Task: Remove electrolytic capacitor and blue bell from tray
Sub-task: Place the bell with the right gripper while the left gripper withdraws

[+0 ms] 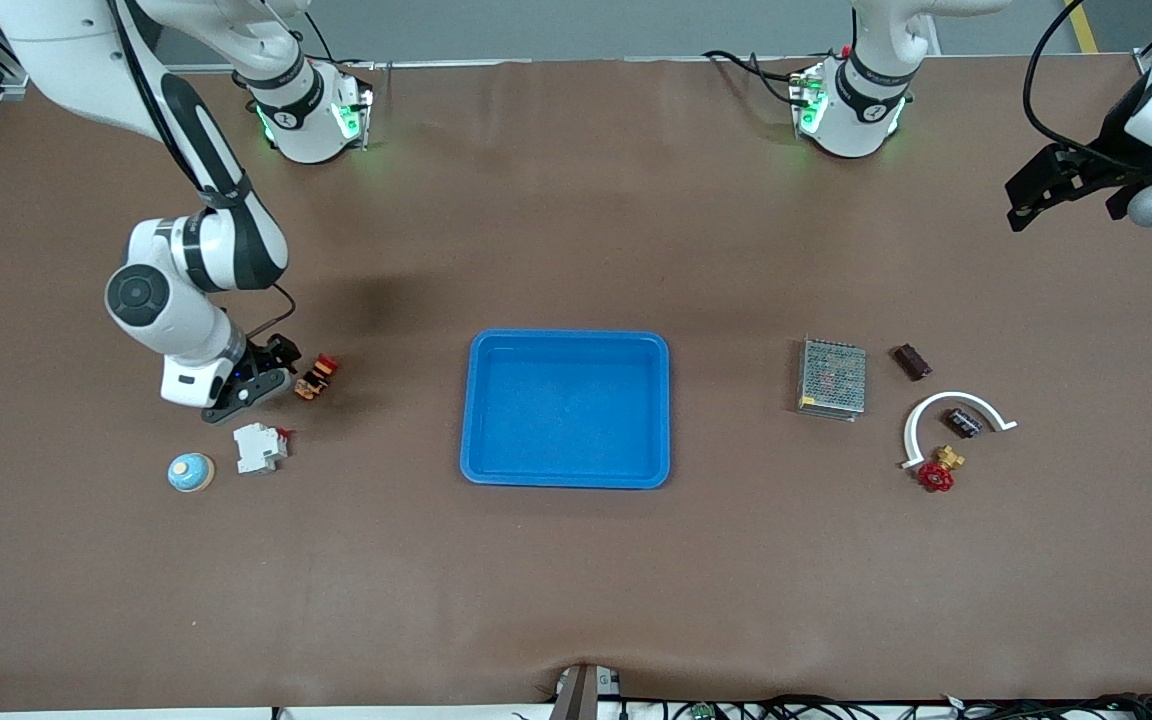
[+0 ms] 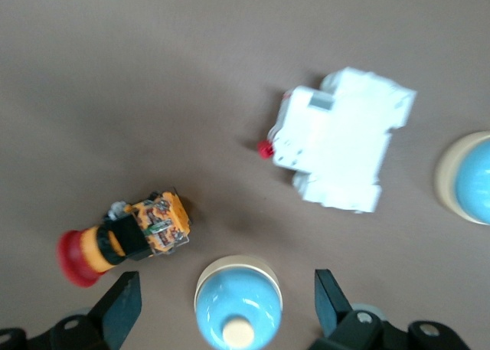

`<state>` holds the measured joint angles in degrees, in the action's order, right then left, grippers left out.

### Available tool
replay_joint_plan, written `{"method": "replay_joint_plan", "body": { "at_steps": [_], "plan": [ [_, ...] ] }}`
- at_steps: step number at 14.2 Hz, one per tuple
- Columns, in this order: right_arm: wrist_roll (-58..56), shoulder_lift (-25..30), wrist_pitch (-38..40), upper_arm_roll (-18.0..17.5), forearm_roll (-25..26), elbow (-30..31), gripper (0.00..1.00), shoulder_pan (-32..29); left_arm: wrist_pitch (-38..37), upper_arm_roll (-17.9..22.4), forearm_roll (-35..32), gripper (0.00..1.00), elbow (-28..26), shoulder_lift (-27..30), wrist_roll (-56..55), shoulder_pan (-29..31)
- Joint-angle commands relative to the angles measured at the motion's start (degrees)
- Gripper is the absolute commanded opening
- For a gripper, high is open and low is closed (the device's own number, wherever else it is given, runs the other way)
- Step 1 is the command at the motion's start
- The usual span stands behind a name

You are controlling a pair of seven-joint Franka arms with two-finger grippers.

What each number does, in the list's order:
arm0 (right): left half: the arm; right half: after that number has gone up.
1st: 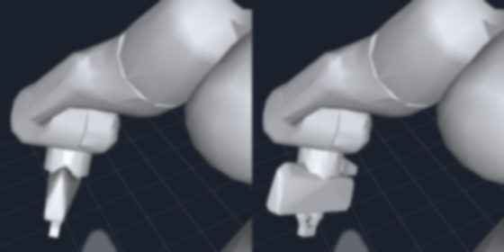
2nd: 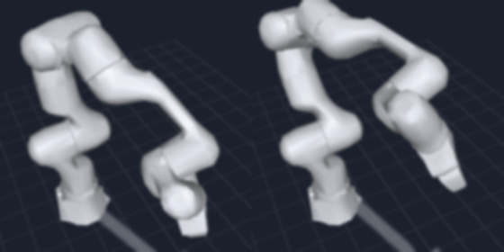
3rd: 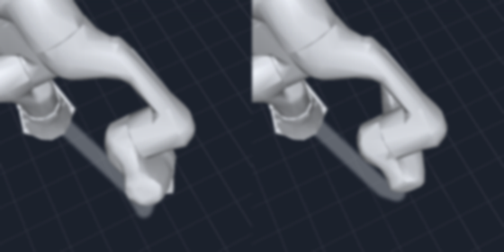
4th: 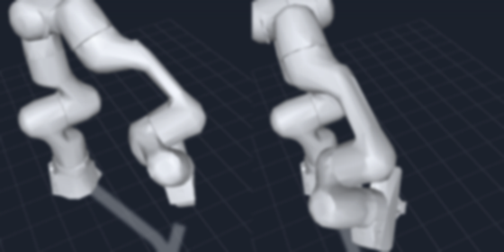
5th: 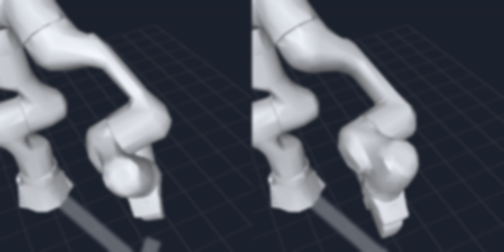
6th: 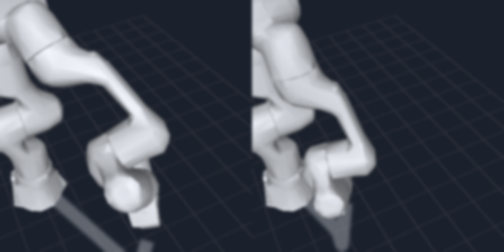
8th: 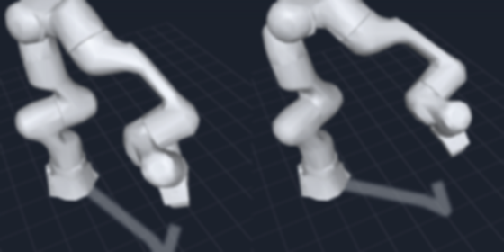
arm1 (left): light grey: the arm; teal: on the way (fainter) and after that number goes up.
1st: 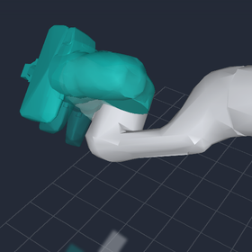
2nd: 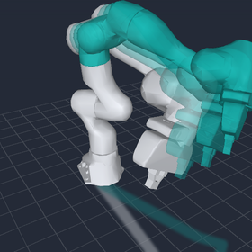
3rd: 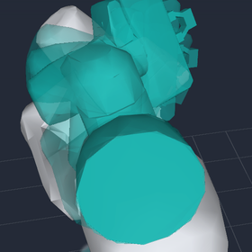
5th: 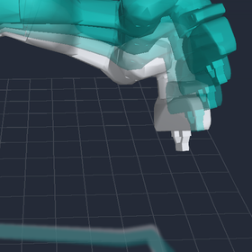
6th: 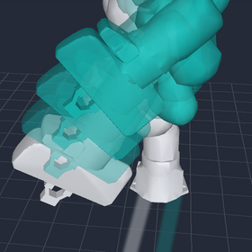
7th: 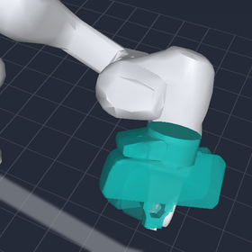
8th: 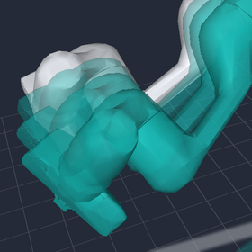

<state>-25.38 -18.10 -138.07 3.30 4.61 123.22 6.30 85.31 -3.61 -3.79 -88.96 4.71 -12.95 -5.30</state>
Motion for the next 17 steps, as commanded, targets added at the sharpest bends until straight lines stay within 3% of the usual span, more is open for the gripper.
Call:
{"method": "replay_joint_plan", "body": {
  "at_steps": [1,2,4,7,9,11,14,17],
  "plan": [
    [4.45,0.52,15.23,0.04,0.67,-11.99,1.00,2.74,-0.32,-4.01,1.07,1.00,-1.22,1.26,0.12,2.99],
    [5.24,0.26,21.03,0.13,0.75,-17.43,1.00,3.36,-0.24,-5.86,1.07,1.00,-1.22,1.26,-0.14,3.97],
    [6.82,0.09,31.33,0.13,1.45,-26.42,1.00,4.50,-0.32,-5.80,0.89,1.00,-1.30,1.17,-0.15,3.45],
    [9.63,0.17,36.63,0.13,4.34,-34.07,1.00,6.62,-0.24,-5.27,0.98,1.00,-1.39,1.09,0.29,3.28],
    [13.06,0.17,40.58,0.13,4.36,-39.00,1.00,6.45,-0.24,-2.30,0.89,1.00,-1.39,1.00,0.91,1.62],
    [14.64,0.35,42.88,0.31,3.66,-43.05,1.00,6.09,-0.24,-0.61,0.98,1.00,-1.39,1.09,1.09,0.03],
    [29.38,0.44,43.77,0.40,2.78,-48.07,1.00,5.83,-0.24,-0.35,0.98,1.00,-1.31,1.09,1.00,0.64],
    [28.02,0.44,49.02,0.66,3.39,-48.25,1.00,5.83,-0.24,-0.52,0.89,1.00,-0.95,0.82,1.00,0.64]
  ]
}}
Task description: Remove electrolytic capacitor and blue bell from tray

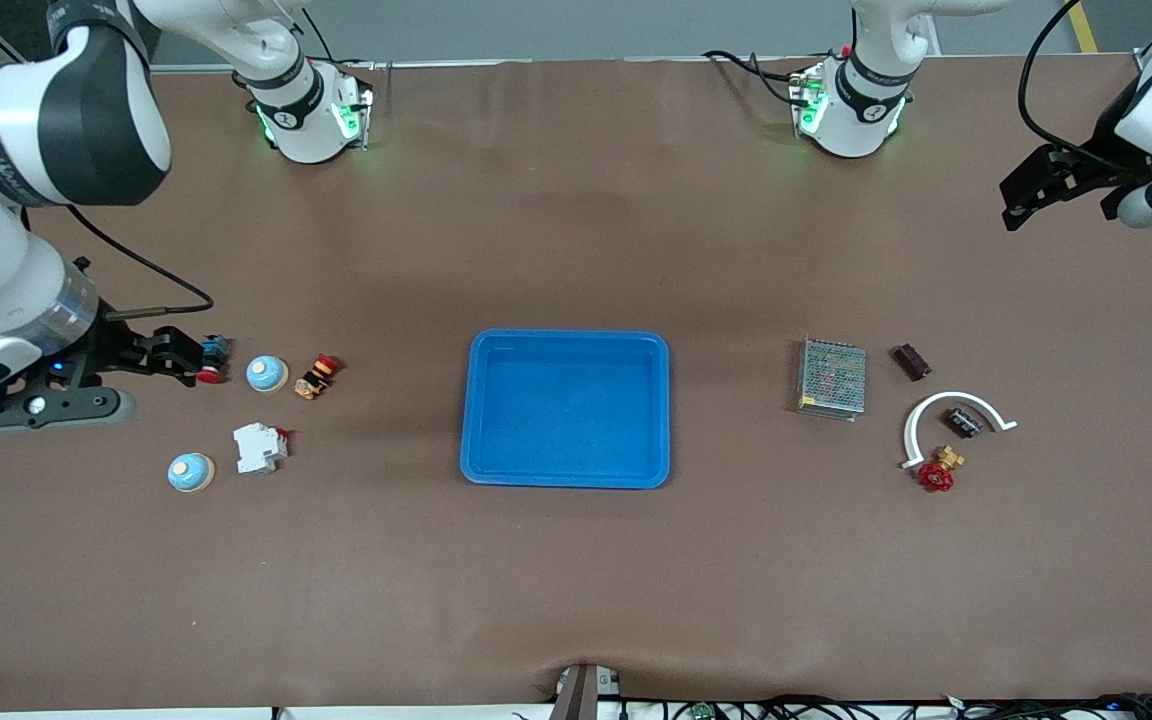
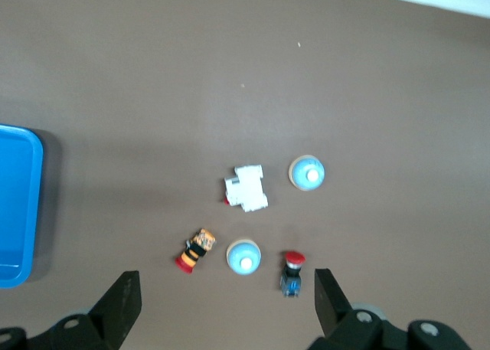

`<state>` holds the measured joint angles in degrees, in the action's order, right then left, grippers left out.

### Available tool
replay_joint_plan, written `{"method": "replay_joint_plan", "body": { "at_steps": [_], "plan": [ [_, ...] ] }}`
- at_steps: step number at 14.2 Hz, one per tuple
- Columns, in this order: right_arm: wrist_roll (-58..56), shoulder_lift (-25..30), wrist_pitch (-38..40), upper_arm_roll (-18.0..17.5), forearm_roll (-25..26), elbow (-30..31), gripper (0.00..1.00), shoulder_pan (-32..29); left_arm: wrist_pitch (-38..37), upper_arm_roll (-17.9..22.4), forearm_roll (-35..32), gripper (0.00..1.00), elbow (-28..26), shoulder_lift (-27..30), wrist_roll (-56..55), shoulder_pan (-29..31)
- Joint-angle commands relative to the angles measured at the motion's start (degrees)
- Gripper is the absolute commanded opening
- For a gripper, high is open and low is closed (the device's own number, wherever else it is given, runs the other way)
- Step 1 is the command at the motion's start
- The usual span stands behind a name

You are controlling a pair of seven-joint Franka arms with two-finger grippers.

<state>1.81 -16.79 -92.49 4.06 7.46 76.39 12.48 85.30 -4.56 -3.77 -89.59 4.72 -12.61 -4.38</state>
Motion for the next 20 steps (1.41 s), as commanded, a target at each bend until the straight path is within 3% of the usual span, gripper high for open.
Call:
{"method": "replay_joint_plan", "body": {
  "at_steps": [1,6,12,15,20],
  "plan": [
    [0.83,-0.87,4.58,-0.11,0.19,-1.86,1.00,-0.53,-0.22,0.34,0.96,1.00,-0.24,0.82,0.74,-0.27],
    [0.83,1.40,4.68,-0.02,-0.25,-2.22,1.00,-0.88,-0.49,0.07,1.05,1.00,-0.32,0.91,0.75,-0.71],
    [-2.60,6.33,7.58,-0.90,-6.48,1.03,1.00,-11.06,-1.01,0.07,1.93,1.00,-0.32,1.08,0.75,-0.63],
    [-2.60,8.70,7.06,-0.99,-6.58,3.23,1.00,-11.78,-0.93,0.07,1.93,1.00,-0.24,0.91,0.66,-0.71],
    [-2.60,16.43,-0.14,-0.90,-6.49,15.96,1.00,-11.87,-1.10,0.07,1.93,1.00,-0.06,0.91,0.92,-0.19]
  ]
}}
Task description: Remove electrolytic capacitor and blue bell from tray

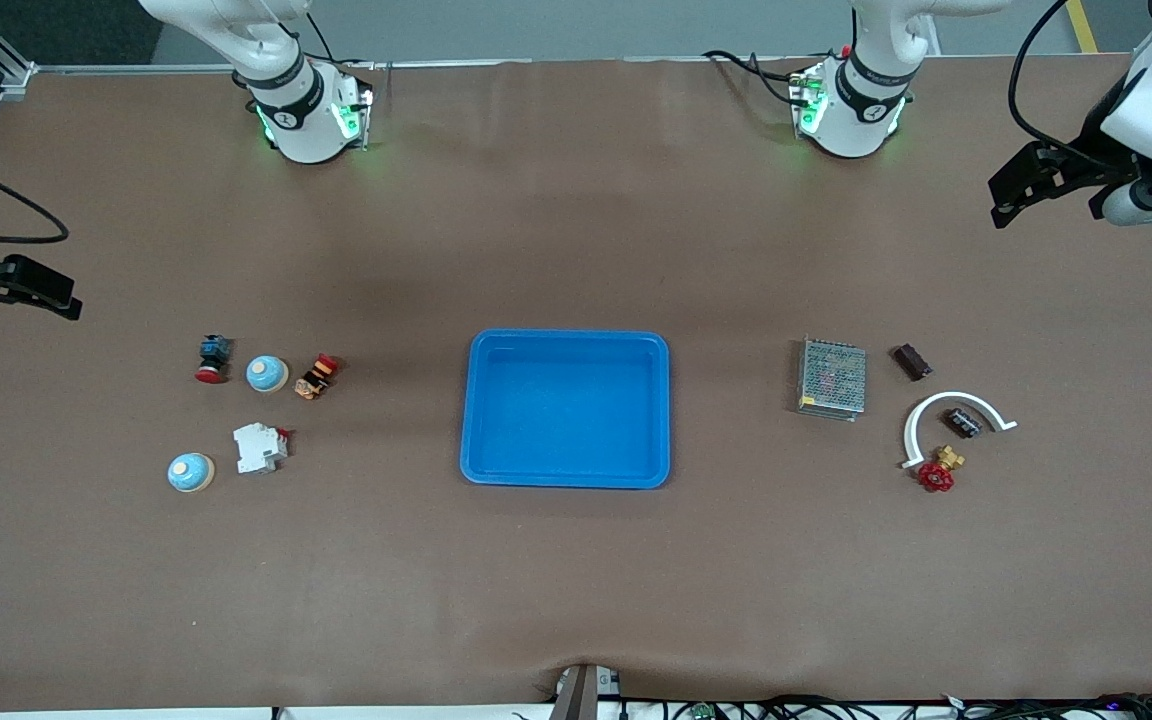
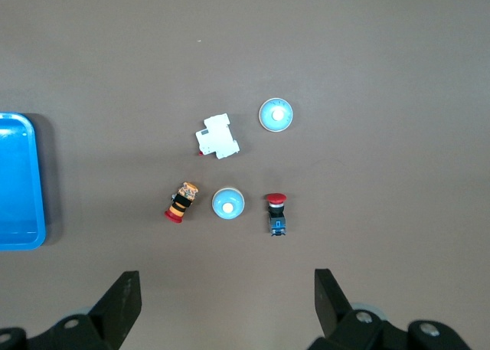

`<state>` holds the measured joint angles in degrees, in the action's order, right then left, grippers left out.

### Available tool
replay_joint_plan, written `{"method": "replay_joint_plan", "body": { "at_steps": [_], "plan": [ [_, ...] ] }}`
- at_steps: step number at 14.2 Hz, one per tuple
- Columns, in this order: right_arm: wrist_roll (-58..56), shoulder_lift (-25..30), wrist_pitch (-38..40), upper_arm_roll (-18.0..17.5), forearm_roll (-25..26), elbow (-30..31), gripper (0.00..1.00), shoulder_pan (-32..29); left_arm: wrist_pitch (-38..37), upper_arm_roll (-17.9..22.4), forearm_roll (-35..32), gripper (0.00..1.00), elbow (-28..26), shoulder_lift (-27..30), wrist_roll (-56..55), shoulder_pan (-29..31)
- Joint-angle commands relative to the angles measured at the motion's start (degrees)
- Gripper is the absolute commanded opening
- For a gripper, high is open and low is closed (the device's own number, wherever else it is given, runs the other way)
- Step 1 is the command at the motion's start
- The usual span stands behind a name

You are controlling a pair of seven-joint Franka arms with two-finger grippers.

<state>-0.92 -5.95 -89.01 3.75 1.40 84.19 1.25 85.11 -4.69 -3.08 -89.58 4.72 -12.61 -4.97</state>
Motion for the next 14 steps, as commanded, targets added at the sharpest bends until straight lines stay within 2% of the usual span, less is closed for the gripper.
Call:
{"method": "replay_joint_plan", "body": {
  "at_steps": [1,8,11,14],
  "plan": [
    [0.13,6.12,-4.07,-0.58,-0.44,9.14,1.00,-0.64,-0.91,0.21,1.41,1.00,-0.07,0.99,0.92,0.48],
    [0.83,5.60,-4.33,-0.58,-0.61,7.13,1.00,-0.55,-1.78,0.39,1.59,1.00,-0.07,0.72,1.18,0.57],
    [0.92,5.60,-4.86,-0.32,-0.61,6.87,1.00,-0.72,-1.96,0.56,2.98,1.00,-0.15,0.64,4.61,0.57],
    [1.01,5.78,-4.77,-0.14,-2.54,6.16,1.00,-1.34,-2.14,0.56,3.26,1.00,-0.15,0.64,4.61,0.57]
  ]
}}
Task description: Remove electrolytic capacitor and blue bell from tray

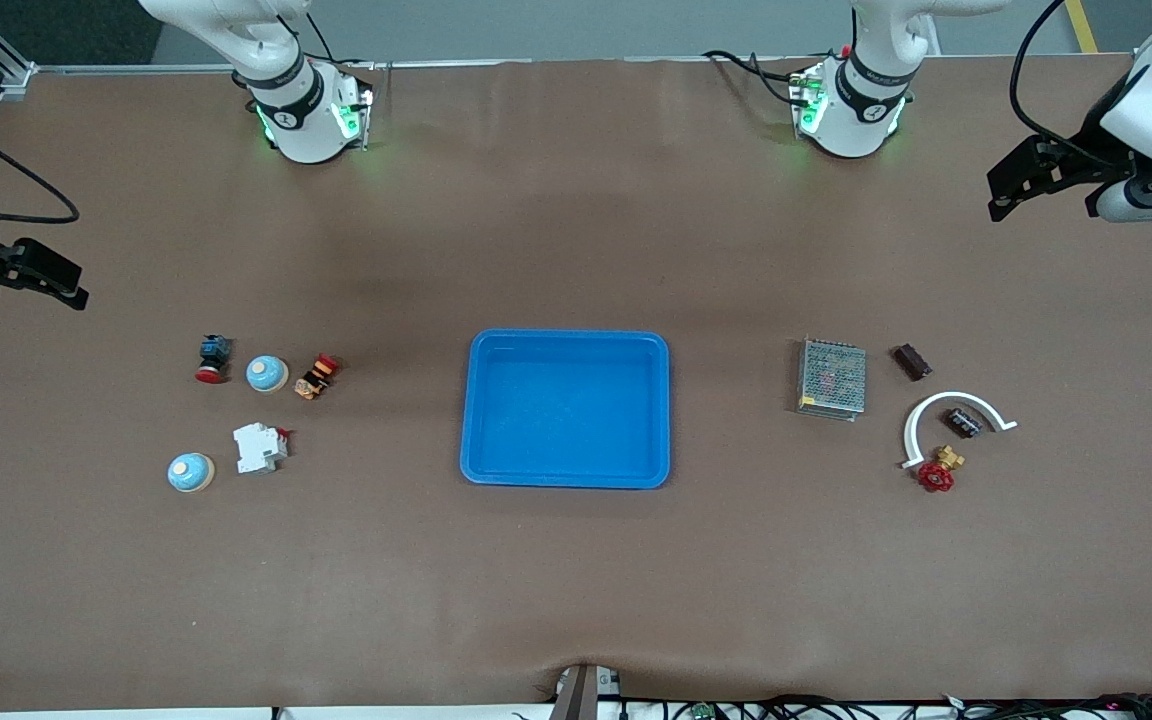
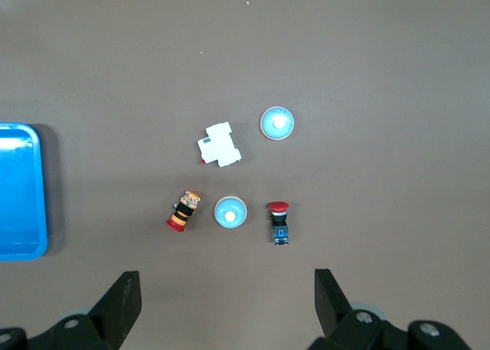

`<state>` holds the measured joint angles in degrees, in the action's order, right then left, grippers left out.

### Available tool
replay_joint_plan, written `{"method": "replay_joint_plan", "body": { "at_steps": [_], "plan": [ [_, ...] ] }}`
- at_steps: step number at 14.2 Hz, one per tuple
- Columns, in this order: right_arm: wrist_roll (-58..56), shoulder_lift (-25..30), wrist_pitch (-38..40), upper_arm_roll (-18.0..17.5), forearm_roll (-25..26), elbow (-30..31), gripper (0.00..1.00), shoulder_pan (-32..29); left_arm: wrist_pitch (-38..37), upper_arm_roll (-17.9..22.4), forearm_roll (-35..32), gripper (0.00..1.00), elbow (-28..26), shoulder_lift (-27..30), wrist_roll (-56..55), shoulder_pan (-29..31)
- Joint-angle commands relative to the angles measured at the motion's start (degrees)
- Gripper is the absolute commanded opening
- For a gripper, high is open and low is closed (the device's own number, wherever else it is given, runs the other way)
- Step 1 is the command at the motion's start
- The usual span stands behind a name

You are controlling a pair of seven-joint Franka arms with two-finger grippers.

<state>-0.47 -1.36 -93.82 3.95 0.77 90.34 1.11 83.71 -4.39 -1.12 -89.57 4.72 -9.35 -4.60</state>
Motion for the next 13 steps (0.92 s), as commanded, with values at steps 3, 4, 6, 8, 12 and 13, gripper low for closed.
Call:
{"method": "replay_joint_plan", "body": {
  "at_steps": [3,4,6,8,12,13],
  "plan": [
    [0.47,1.45,0.21,-0.44,-1.83,0.01,1.00,-1.37,-0.75,0.43,1.82,1.00,-0.08,0.64,1.35,0.29],
    [0.47,1.45,0.21,-0.44,-1.83,0.01,1.00,-1.37,-0.66,0.43,1.73,1.00,0.01,0.55,1.26,0.29],
    [0.47,1.45,0.30,-0.61,-1.83,0.01,1.00,-1.29,-0.66,0.52,1.65,1.00,0.10,0.46,1.35,0.38],
    [0.47,1.45,0.30,-0.61,-1.83,0.01,1.00,-1.29,-0.66,0.52,1.73,1.00,0.10,0.20,1.44,1.34],
    [0.47,1.45,0.48,-0.79,-1.83,0.01,1.00,-1.20,-0.66,0.52,1.65,1.00,0.18,-0.07,1.44,1.34],
    [0.47,1.45,0.48,-0.70,-1.83,0.01,1.00,-1.20,-0.66,0.52,1.65,1.00,0.18,-0.07,1.44,1.34]
  ]
}}
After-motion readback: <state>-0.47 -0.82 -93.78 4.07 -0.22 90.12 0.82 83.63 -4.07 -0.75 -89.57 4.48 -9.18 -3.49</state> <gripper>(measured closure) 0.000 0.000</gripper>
